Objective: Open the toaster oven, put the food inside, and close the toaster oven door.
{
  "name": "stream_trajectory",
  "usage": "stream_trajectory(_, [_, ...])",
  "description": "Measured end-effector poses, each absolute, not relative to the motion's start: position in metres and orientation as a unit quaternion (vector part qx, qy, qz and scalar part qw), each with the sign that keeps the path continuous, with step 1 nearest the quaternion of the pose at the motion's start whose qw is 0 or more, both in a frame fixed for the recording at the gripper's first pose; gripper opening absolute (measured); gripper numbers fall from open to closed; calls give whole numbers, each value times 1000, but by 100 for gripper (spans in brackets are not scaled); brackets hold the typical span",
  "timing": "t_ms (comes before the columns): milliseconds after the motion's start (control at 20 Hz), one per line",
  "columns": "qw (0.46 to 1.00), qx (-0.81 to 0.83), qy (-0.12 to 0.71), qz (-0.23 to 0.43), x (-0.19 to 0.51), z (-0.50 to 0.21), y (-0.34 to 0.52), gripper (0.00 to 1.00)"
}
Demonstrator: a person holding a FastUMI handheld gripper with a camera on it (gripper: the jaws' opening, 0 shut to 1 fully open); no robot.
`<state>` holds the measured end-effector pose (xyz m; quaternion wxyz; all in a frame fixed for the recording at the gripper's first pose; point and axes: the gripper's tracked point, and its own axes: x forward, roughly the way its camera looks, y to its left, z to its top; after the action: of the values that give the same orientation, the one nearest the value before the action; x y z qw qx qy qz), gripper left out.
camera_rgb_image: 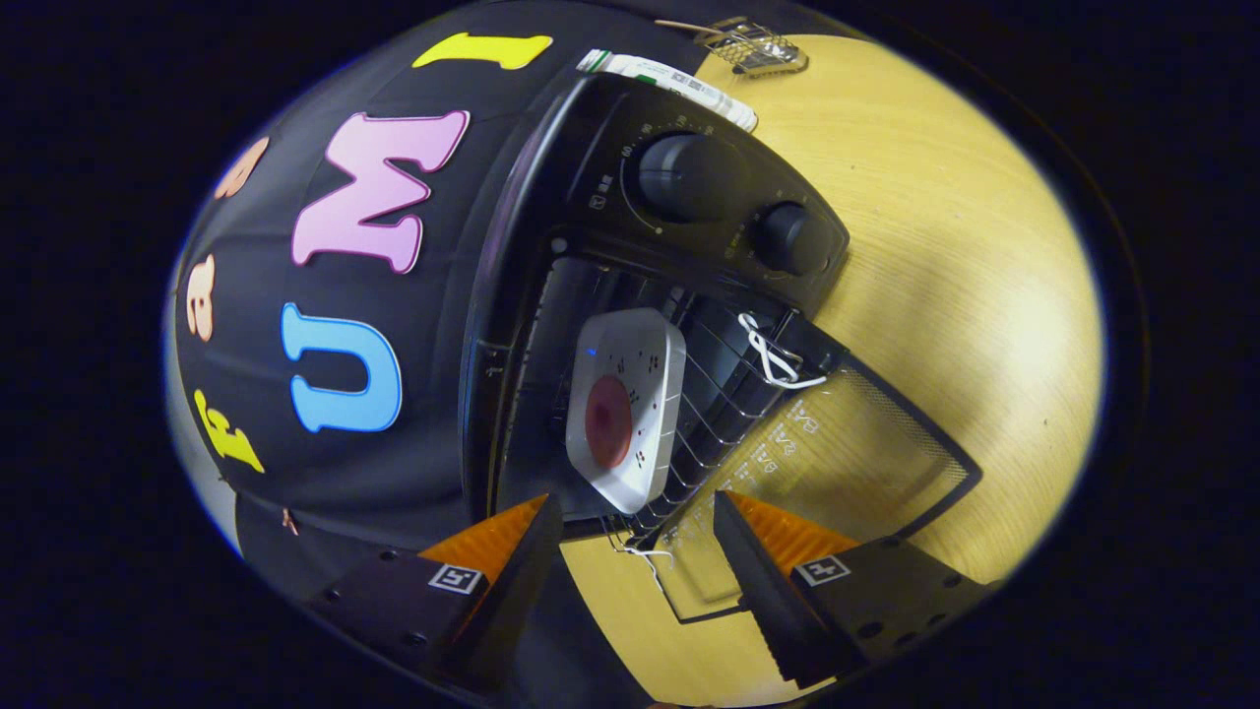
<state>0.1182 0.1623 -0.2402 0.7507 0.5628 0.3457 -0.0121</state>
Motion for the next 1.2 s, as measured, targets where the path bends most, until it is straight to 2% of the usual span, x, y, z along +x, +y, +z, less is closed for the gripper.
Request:
stream_trajectory(550, [812,424,398,48,51,-253,172,99])
stream_trajectory(900, [882,221,405,93,24,-267,173,99])
stream_trajectory(1200, [891,79,437,97,2,-290,181,99])
